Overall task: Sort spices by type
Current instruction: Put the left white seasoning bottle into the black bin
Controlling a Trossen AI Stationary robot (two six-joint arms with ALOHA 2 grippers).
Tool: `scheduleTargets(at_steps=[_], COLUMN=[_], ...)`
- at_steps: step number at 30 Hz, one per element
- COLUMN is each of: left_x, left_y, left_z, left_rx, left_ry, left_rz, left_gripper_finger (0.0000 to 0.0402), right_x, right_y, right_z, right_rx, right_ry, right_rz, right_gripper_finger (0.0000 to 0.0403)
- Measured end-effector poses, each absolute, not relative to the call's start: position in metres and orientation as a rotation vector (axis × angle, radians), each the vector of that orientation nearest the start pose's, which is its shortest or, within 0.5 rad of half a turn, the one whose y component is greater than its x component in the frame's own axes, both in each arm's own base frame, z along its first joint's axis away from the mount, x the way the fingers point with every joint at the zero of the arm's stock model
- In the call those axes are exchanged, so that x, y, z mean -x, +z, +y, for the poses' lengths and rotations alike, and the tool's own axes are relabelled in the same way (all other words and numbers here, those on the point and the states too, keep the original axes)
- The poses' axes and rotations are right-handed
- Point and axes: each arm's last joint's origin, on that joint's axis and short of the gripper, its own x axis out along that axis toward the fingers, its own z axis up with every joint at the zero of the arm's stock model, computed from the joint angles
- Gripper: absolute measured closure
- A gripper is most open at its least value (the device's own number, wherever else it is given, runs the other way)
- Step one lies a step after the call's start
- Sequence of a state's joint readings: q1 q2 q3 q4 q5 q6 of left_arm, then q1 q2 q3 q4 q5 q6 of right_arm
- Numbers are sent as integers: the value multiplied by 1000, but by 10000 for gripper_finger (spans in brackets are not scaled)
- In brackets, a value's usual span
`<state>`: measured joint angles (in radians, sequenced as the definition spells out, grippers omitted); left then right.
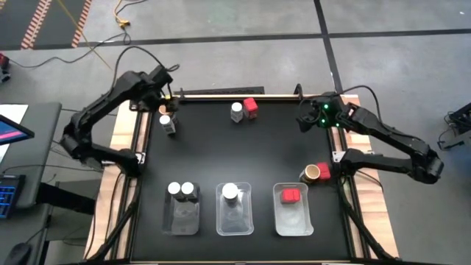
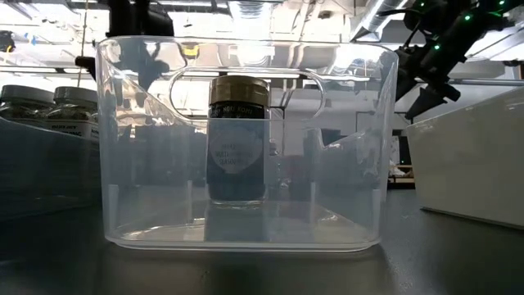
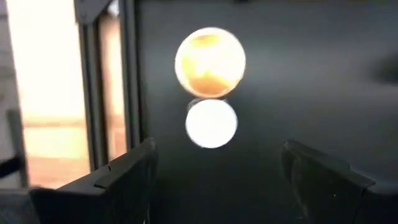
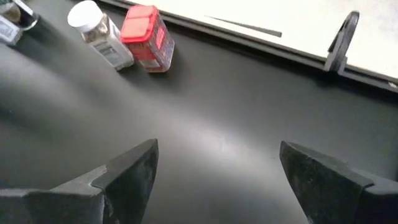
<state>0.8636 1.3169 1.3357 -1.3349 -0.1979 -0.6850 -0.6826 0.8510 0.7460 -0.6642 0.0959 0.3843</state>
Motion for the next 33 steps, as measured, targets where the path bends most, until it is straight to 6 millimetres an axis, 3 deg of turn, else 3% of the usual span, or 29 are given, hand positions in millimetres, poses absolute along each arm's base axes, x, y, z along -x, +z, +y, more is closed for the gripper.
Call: scheduleTargets(at_steps=[10,15,19,24,28,33], left_x=[-160,-163,-156,-137,-136,-136], left_y=[293,292,297,274,259,258], left_z=[196,193,178,153,148,150], left_rx=[1042,999,977,1092,1179,1151], left_ry=[1395,1410,1439,1449,1405,1445], left_rz=[1161,1192,1140,1000,817,766], left_gripper_finger=[79,79,79,79,79,79], right_x=[-127,-127,-126,-127,-127,-127], right_y=[270,269,268,268,268,268], right_z=[-107,-106,-105,-105,-105,-105], right_rx=[-574,-583,-586,-586,-566,-562], right_ry=[-873,-860,-861,-859,-851,-850], right_rz=[597,607,620,618,626,627], right_gripper_finger=[39,39,39,39,39,39])
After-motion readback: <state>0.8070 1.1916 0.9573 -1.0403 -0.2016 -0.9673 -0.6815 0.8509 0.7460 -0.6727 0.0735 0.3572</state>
